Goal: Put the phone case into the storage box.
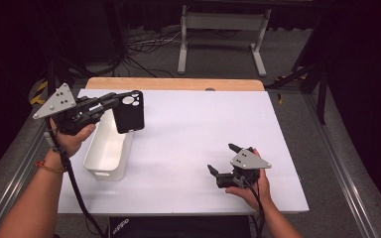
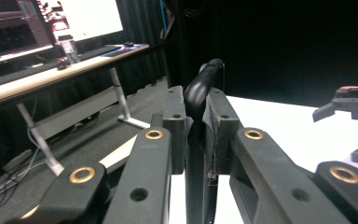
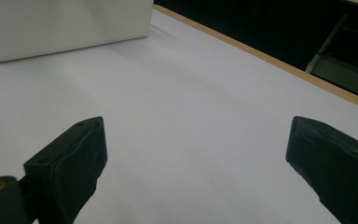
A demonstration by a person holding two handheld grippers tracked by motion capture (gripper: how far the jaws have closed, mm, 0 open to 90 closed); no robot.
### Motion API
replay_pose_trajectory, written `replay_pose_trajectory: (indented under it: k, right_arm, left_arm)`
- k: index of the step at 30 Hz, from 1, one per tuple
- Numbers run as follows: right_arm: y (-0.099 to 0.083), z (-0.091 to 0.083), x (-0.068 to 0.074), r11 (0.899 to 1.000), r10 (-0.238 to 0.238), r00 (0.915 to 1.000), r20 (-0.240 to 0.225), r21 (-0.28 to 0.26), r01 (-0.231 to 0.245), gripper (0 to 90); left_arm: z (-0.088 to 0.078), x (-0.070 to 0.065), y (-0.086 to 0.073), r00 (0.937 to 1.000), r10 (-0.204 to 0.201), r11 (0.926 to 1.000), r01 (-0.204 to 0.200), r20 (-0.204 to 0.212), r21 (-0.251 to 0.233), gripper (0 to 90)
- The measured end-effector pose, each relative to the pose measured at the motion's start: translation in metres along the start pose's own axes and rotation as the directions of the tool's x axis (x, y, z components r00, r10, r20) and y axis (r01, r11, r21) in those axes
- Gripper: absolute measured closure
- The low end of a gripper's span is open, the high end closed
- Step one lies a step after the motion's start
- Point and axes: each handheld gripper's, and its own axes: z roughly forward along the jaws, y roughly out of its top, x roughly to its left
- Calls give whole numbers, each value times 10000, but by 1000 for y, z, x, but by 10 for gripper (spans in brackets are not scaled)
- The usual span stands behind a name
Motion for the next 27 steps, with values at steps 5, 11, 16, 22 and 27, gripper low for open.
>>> replay_pose_trajectory:
  k: [5, 11, 16, 22, 27]
  right_arm:
    - [-2, 3, 1, 10000, -12, 9999, -102, 58, 13, 60]
    - [-2, 5, 1, 10000, 10, 9999, -149, 93, -9, 62]
    - [-3, 7, 0, 9999, 32, 9998, -212, 167, -28, 62]
    - [-4, 9, 2, 9997, 32, 9996, -292, 242, -24, 63]
    - [-5, 9, 1, 9995, 124, 9994, -333, 279, -115, 65]
  left_arm:
    - [-3, 13, -4, 9995, 17, 9999, -12, -319, 140, 811]
    - [-4, 36, -13, 9982, -50, 9998, 60, -591, 163, 811]
    - [0, 51, -20, 9973, -264, 9995, 276, -685, 166, 811]
    - [8, 70, -33, 9954, -446, 9986, 468, -849, 242, 811]
    - [6, 80, -39, 9944, -654, 9976, 672, -836, 189, 811]
